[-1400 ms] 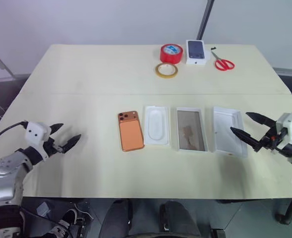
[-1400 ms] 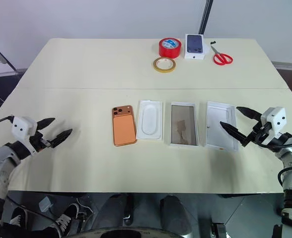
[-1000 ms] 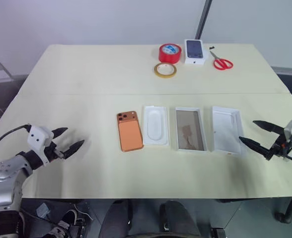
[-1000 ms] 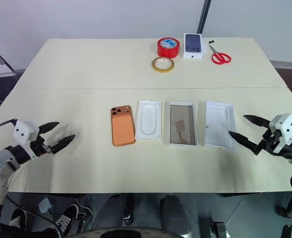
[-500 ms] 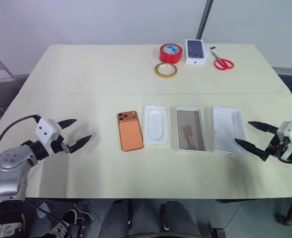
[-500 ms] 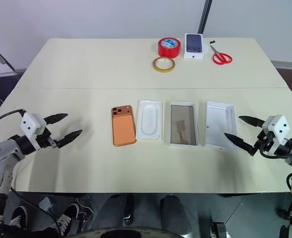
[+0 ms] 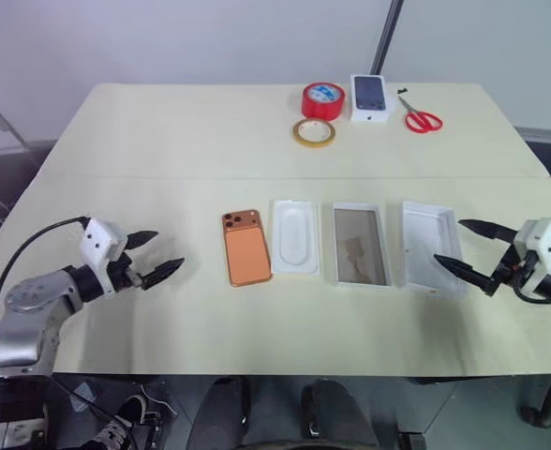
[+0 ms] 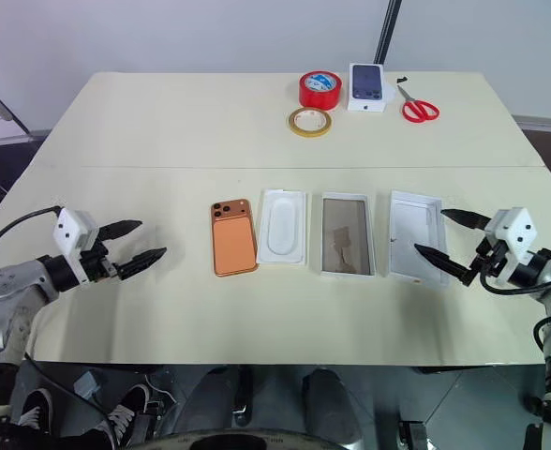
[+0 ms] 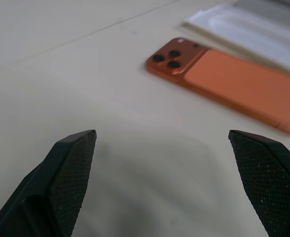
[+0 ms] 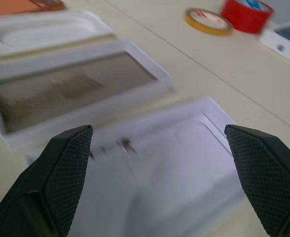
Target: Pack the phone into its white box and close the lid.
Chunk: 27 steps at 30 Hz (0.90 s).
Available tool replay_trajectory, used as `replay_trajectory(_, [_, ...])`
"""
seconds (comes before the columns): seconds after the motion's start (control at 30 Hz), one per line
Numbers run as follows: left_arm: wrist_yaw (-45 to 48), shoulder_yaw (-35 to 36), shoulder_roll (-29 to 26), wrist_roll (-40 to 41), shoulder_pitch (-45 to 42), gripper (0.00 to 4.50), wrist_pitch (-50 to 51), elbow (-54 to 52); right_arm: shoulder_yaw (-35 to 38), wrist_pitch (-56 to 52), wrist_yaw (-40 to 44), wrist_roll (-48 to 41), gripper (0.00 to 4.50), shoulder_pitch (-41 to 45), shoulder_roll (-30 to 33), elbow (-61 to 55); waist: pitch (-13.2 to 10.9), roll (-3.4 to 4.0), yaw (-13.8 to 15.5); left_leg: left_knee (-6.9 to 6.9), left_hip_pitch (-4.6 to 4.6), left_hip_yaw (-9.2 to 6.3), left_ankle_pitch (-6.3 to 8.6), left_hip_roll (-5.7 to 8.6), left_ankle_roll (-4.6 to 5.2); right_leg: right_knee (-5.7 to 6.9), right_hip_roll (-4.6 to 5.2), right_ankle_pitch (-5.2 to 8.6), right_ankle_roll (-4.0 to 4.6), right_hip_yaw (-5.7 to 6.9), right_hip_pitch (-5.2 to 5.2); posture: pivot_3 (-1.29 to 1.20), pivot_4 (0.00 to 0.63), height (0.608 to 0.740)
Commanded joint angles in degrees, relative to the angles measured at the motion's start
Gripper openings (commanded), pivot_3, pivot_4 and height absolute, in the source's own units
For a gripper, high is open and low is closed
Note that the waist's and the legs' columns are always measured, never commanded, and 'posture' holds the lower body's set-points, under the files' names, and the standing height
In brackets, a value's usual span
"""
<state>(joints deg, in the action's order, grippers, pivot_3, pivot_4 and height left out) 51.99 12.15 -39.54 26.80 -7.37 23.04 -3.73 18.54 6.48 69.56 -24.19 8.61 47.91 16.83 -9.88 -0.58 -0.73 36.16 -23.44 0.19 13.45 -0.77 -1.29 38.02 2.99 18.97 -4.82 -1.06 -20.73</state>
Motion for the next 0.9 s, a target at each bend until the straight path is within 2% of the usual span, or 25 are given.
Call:
replay_trajectory(0.03, [-6.05,-2.94,2.01,1.98,-5.18,4.50,9.28,-6.21,-3.96,-0.62,1.06,-0.51,4.48,0.35,-1.14,-9.19,0.00,-0.01,0.09,0.03,0.00,-0.01,0.00,0.00,0.00,0.00,-0.02,0.00,-0.01,0.01,0.02,0.00,0.150,0.740])
replay_trajectory(0.1, [-9.11,-4.46,3.50,1.61,-7.75,4.50,12.96,-7.46,-5.83,-0.97,1.02,-0.09,4.48,0.60,-1.75,-11.91,0.00,-0.03,0.09,0.05,-0.01,-0.02,0.00,0.01,0.00,0.00,-0.07,-0.01,-0.03,0.01,0.04,0.00,0.150,0.740])
replay_trajectory(0.17, [-13.40,-8.65,7.20,-0.28,-12.12,4.50,16.14,-7.81,-8.64,-2.64,-0.12,-0.34,4.48,3.03,-3.69,-14.56,-0.01,-0.03,0.08,0.08,-0.01,-0.02,0.00,0.02,0.00,0.00,-0.12,-0.01,-0.06,-0.01,0.05,0.00,0.150,0.740])
replay_trajectory(0.3, [-21.76,-12.59,16.20,0.76,-17.96,4.50,26.90,-7.86,-12.21,-4.77,-1.13,-0.33,4.48,7.17,-6.96,-15.55,-0.03,-0.07,0.07,0.20,-0.01,-0.05,-0.01,0.02,0.00,0.06,-0.24,-0.04,-0.12,-0.01,0.09,0.00,0.150,0.740])
replay_trajectory(0.43, [-24.71,-17.98,17.73,-0.53,-19.77,4.50,35.99,-9.38,-13.14,-3.97,-1.07,0.65,4.48,7.79,-7.87,-14.25,-0.05,-0.10,0.04,0.14,-0.04,-0.08,-0.01,0.01,-0.01,0.04,-0.32,-0.02,-0.17,-0.02,0.05,0.00,0.150,0.740])
replay_trajectory(0.6, [-29.25,-15.70,20.88,1.71,-21.60,4.50,48.40,-9.51,-12.12,-2.92,-0.65,0.76,4.48,6.32,-7.29,-13.43,-0.04,-0.10,0.12,0.14,0.10,-0.12,-0.09,0.00,-0.14,0.08,-0.34,-0.02,-0.16,-0.01,0.20,0.00,0.150,0.740])
replay_trajectory(0.7, [-30.97,-12.34,24.97,3.71,-22.99,4.50,53.98,-7.70,-11.62,-2.23,-0.77,0.82,4.48,5.72,-7.12,-13.11,-0.04,-0.09,0.10,0.15,0.11,-0.15,-0.09,0.03,-0.14,0.06,-0.33,-0.02,-0.17,0.01,0.23,0.00,0.150,0.740])
replay_trajectory(0.9, [-35.38,-7.06,34.19,3.10,-28.43,4.50,58.46,0.54,-11.99,-1.19,-1.21,1.26,4.48,5.94,-7.67,-12.47,-0.02,-0.09,0.53,0.25,0.10,-0.24,-0.10,0.10,-0.16,0.06,-0.33,-0.01,-0.18,0.09,0.32,0.00,0.150,0.740])
